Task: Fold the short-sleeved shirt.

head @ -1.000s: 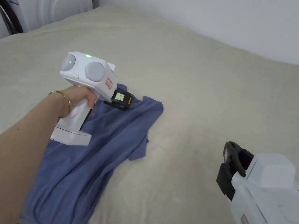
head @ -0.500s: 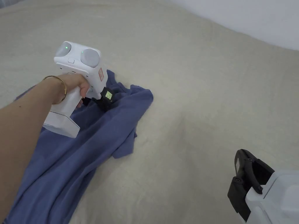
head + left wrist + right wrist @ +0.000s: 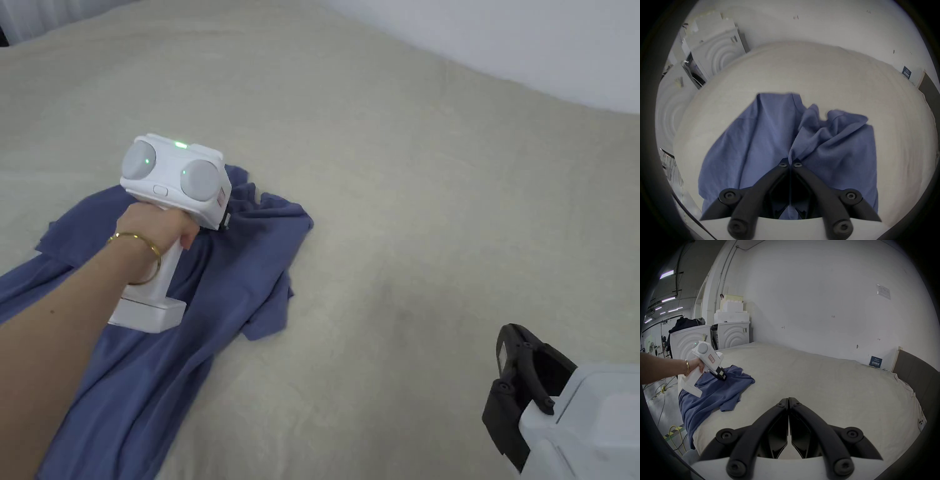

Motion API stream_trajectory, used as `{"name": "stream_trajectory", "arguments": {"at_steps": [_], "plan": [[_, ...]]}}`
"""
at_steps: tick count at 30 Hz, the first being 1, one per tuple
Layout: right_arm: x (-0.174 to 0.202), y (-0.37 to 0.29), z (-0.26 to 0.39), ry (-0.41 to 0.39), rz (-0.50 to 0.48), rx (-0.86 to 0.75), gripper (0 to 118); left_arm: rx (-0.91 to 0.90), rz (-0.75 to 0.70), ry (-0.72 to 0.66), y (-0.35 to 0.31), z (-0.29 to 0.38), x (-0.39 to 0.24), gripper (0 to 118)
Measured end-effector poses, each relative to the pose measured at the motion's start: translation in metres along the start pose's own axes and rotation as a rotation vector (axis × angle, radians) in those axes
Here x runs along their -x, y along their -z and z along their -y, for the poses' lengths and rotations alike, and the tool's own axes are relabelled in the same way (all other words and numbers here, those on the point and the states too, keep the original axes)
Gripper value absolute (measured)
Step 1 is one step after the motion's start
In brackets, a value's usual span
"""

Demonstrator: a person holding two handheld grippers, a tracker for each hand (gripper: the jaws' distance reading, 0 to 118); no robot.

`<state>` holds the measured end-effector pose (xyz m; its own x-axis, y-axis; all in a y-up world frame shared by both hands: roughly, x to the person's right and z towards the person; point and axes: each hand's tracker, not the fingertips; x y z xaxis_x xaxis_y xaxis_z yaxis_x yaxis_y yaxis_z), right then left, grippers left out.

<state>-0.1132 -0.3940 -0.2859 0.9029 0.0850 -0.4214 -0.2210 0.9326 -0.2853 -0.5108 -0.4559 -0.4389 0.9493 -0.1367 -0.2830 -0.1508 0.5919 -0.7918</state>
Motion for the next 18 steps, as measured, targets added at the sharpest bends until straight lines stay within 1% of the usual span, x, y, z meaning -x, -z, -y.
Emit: {"name": "stream_trajectory", "arguments": {"at_steps": [3,4,7,9,12,18], "plan": [[-0.003,-0.017,-0.006,0.007,0.017,-0.029,0,-0.137,-0.032,-0.065,-0.034,0.013,0.0,0],[-0.005,-0.023,-0.007,0.009,0.022,-0.036,0,-0.152,-0.005,-0.058,-0.048,0.018,0.006,0],[-0.007,-0.044,-0.012,0.011,0.031,-0.059,0,-0.23,-0.046,0.015,-0.084,0.028,0.005,0],[-0.009,-0.061,-0.015,0.011,0.038,-0.077,0,-0.226,-0.035,0.017,-0.103,0.023,0.014,0],[-0.009,-0.085,-0.019,0.002,0.048,-0.108,0,-0.282,-0.036,-0.039,-0.146,0.015,0.026,0],[-0.015,-0.126,-0.025,0.023,0.054,-0.166,0,-0.371,-0.037,-0.131,-0.22,0.008,0.061,0]]}}
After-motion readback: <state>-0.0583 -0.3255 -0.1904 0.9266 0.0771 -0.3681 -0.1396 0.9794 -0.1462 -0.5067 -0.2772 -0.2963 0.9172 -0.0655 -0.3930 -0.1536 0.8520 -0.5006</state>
